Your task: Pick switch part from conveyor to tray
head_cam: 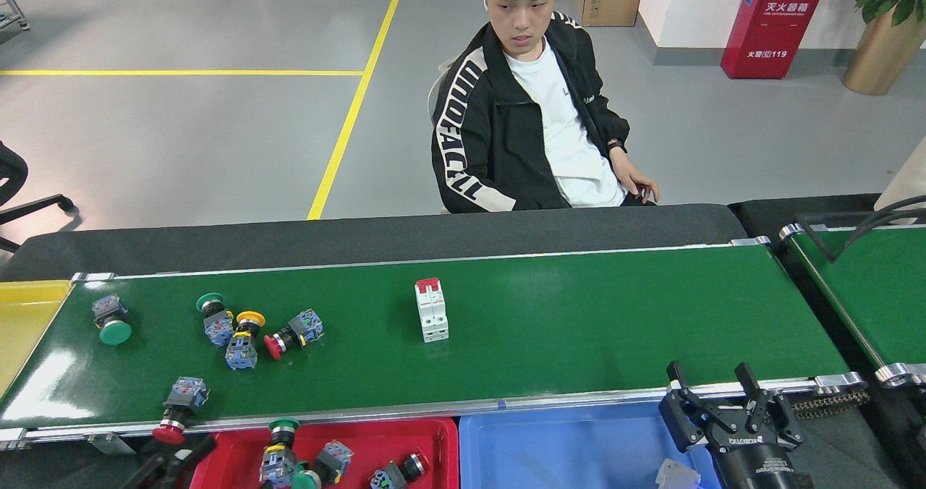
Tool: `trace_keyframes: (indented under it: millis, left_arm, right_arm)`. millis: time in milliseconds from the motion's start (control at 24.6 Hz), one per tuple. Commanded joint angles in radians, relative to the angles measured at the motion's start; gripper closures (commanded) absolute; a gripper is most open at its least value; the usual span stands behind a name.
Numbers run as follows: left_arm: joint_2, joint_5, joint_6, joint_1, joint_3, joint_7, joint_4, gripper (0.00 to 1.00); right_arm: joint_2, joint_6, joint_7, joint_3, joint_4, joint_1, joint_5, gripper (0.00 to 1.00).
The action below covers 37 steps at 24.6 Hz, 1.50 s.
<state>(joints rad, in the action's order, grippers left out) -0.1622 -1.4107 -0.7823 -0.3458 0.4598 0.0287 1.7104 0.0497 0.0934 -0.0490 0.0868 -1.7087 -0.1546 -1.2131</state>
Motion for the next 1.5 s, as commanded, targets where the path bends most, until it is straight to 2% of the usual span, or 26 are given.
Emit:
trace_keyframes:
  millis: [0, 122, 325, 446, 528, 812, 933, 1015, 1136, 1177, 1218, 1299, 1461]
  left_arm:
    - [0.026, 0.01, -0.003, 0.002, 0.086, -0.009, -0.014, 0.0]
    - [0.095, 0.002, -0.003, 0.011, 0.18, 0.004, -0.052, 0.0]
    - [0.096, 0.004, -0.003, 0.019, 0.18, 0.014, -0.063, 0.0]
    - [0.089, -0.01, 0.035, 0.088, 0.178, 0.014, -0.095, 0.0]
    - [0.062, -0.039, 0.058, 0.145, 0.18, 0.014, -0.153, 0.0]
    - [-0.089, -0.056, 0.11, 0.318, 0.165, 0.004, -0.431, 0.0]
    - [-0.142, -0.054, 0.11, 0.349, 0.131, -0.013, -0.529, 0.0]
    - [-0.168, -0.056, 0.109, 0.349, 0.111, -0.035, -0.546, 0.04]
    - [-0.206, -0.054, 0.109, 0.35, 0.077, -0.036, -0.566, 0.2]
    - [-0.22, -0.054, 0.107, 0.349, 0.073, -0.036, -0.575, 0.4]
    - [-0.232, -0.054, 0.104, 0.352, 0.063, -0.036, -0.581, 0.71]
    - [-0.254, -0.053, 0.106, 0.358, 0.03, -0.036, -0.6, 0.9]
    - [-0.258, -0.05, 0.103, 0.358, 0.01, -0.044, -0.614, 0.95]
  right_arm:
    - [0.004, 0.005, 0.011, 0.005, -0.012, 0.007, 0.003, 0.01]
    - [0.006, 0.006, 0.011, 0.005, -0.011, 0.009, 0.003, 0.01]
    - [0.006, 0.008, 0.011, 0.004, -0.011, 0.007, 0.003, 0.01]
    - [0.006, 0.008, 0.012, 0.004, -0.009, 0.009, 0.003, 0.01]
    - [0.006, 0.008, 0.012, 0.004, -0.009, 0.009, 0.003, 0.01]
    - [0.006, 0.009, 0.012, 0.004, -0.009, 0.012, 0.003, 0.01]
    - [0.006, 0.011, 0.012, 0.001, -0.009, 0.014, 0.001, 0.01]
    - [0.006, 0.011, 0.012, -0.004, -0.008, 0.015, 0.001, 0.01]
    - [0.004, 0.011, 0.012, -0.019, -0.006, 0.02, 0.001, 0.01]
    - [0.006, 0.011, 0.012, -0.025, -0.006, 0.018, 0.001, 0.01]
    - [0.007, 0.011, 0.012, -0.027, -0.006, 0.018, 0.001, 0.01]
    - [0.007, 0.011, 0.012, -0.032, -0.006, 0.018, 0.001, 0.01]
    - [0.006, 0.011, 0.012, -0.032, -0.006, 0.021, 0.001, 0.01]
